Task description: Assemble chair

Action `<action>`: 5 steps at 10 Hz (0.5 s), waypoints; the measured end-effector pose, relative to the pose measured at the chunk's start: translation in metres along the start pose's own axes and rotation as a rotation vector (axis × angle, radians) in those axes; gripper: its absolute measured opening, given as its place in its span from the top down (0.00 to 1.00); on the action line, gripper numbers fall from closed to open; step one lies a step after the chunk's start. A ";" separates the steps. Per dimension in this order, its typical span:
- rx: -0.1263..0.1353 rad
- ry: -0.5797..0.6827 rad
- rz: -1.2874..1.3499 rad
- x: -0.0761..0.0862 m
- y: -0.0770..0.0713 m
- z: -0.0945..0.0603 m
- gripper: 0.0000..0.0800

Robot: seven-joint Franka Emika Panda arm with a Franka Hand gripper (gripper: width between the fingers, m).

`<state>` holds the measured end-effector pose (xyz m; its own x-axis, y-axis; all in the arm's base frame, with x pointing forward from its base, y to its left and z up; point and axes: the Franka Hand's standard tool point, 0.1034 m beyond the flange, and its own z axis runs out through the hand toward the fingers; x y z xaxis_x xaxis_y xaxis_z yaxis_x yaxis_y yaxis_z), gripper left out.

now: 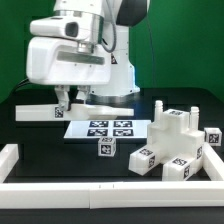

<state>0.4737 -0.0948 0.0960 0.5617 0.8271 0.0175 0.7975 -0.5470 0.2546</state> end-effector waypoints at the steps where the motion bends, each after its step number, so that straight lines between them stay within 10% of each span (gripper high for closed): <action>1: 0.017 -0.012 0.075 -0.007 0.000 0.002 0.64; 5: 0.101 -0.072 0.415 -0.009 -0.008 0.004 0.64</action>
Offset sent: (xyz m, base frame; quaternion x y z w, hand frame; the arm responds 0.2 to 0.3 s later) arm -0.0069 -0.0046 0.0036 0.0734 -0.0749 0.2985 0.9486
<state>0.4633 -0.0983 0.0898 0.8507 0.5249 0.0300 0.5159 -0.8444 0.1443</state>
